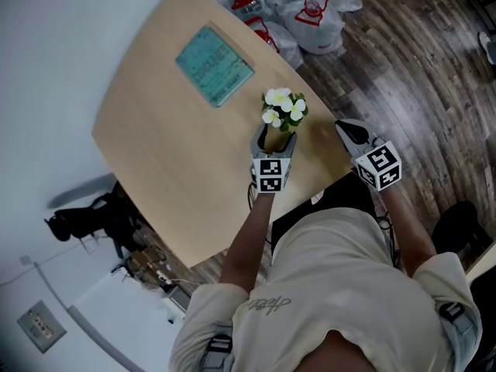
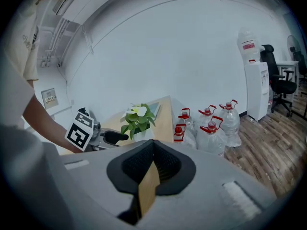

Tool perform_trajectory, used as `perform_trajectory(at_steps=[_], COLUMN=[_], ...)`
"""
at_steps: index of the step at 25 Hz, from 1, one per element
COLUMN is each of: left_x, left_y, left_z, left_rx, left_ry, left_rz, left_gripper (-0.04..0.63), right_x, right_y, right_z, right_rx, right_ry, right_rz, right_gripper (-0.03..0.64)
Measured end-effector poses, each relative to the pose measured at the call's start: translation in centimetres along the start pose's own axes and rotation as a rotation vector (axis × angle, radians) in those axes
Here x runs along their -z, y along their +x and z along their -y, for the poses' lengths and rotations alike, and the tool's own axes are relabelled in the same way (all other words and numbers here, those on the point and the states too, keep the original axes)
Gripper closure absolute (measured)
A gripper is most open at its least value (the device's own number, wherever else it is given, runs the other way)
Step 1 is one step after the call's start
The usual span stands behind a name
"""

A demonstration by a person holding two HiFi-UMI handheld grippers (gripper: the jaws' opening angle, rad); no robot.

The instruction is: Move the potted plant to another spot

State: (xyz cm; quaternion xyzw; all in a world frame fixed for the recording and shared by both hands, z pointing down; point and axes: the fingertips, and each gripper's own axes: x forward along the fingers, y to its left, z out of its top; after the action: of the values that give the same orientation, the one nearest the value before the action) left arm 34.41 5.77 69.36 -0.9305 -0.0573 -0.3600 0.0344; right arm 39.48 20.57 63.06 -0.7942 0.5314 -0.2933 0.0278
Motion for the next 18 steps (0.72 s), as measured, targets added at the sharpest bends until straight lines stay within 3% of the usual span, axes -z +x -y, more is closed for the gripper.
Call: perform_trajectory(at_steps=[4,9,18], left_x=[0.1,-0.1,-0.2], left_y=[-2.4,-5.4,-10.9], left_z=[0.1,-0.9,-3.7], left_rx=[-0.012,-0.062,-0.101], left_ry=[-0.002,-0.055,-0.155], left_rz=[0.016,0.051,0.134], left_gripper=[0.239,0.281,0.547], right_x=[0.1,-0.3,-0.9], right_y=[0.7,1.7,3.5], right_z=[-2.0,-4.9,-12.6], right_rx=[-0.061,-0.129,-0.252], right_ry=[-0.037,-0.100,-0.086], right_rz=[-0.027,-0.054,-0.028], right_gripper=[0.614,0.614,0.614])
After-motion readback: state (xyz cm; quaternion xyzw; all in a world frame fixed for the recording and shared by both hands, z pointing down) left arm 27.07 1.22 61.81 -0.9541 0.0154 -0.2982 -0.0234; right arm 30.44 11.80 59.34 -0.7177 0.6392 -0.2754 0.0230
